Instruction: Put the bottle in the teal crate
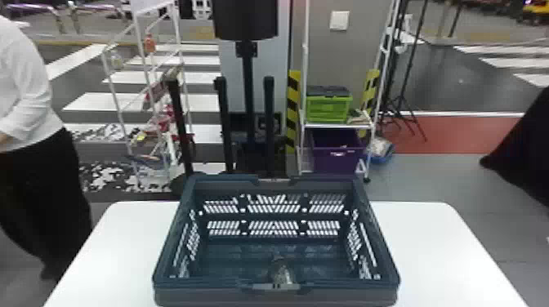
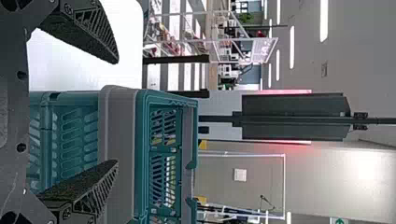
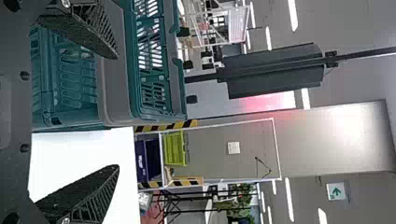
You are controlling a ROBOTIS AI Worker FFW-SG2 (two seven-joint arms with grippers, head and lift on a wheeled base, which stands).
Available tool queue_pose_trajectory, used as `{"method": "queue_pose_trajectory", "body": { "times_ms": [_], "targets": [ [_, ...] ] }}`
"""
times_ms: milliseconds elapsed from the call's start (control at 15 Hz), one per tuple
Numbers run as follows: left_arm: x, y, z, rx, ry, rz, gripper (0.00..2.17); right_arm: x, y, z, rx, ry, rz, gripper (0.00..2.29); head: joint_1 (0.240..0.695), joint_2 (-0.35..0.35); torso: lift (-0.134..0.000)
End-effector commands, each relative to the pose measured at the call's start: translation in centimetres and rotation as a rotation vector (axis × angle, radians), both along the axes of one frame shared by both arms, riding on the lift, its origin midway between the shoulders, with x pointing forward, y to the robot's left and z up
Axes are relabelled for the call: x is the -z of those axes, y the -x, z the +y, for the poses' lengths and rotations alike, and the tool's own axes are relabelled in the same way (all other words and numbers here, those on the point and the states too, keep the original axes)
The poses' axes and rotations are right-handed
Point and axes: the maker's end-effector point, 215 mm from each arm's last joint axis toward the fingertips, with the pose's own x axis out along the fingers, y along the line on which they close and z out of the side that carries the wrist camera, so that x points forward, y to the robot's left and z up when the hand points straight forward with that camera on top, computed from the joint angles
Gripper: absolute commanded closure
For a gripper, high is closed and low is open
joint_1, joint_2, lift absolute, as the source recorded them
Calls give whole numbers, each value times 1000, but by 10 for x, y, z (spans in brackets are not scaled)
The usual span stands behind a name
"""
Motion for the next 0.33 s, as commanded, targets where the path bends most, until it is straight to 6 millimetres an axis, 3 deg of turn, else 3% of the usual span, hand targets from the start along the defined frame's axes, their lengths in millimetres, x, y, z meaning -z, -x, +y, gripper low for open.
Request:
{"method": "queue_pose_trajectory", "body": {
  "times_ms": [0,267],
  "targets": [
    [0,-1,0,1,-2,1,124,1,0,-1,1,1,2,43,499,0,0],
    [-1,-1,-2,3,1,-1,124,1,0,-1,0,4,1,43,499,0,0]
  ]
}}
